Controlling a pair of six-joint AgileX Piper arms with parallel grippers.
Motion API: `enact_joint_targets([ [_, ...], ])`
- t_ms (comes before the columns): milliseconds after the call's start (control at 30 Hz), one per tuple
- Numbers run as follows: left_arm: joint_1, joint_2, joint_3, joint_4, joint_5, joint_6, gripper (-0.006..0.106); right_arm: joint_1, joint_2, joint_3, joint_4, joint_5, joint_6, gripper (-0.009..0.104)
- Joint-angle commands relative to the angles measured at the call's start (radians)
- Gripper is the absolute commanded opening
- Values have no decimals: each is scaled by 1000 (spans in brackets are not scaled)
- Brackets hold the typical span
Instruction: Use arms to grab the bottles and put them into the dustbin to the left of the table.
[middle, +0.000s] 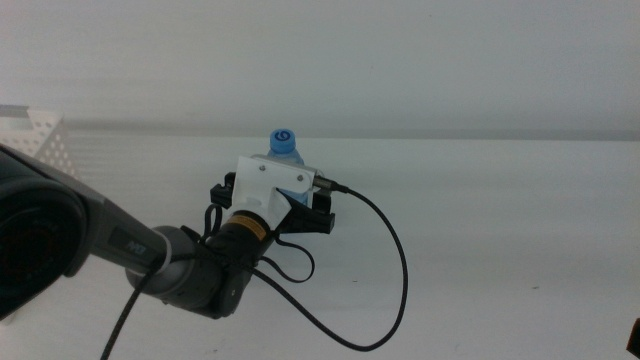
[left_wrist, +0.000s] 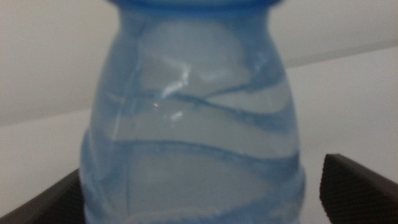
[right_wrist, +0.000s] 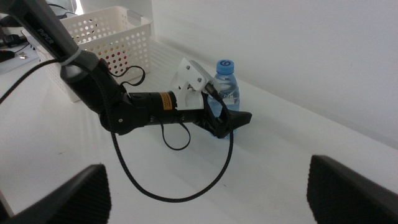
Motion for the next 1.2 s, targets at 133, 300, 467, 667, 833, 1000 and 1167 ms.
enact_joint_targets([
  [133,-5,29,-46,-54,-6,63,94,0,-2,7,-5,-13,-4,83],
  [300,-5,47,-61,-74,-5,65,91,0,-2,7,-5,-13,-4,83],
  [467,-5,47,-61,-111,-14,65,63,0,-2,7,-5,-13,-4,83],
  [667,-5,40,-54,-96,-31,43,4,0,-2,7,-5,-13,-4,83],
  [833,-5,-112,80,-100,-23,65,-2,0,-2,7,-5,-13,-4,83],
  [1000,-5,-392,234,-169,181,210,-2,0,-2,7,-5,-13,-4,83],
  [1167,15,-703,256,-419,613,506,-2,0,-2,7,-5,-13,-4,83],
])
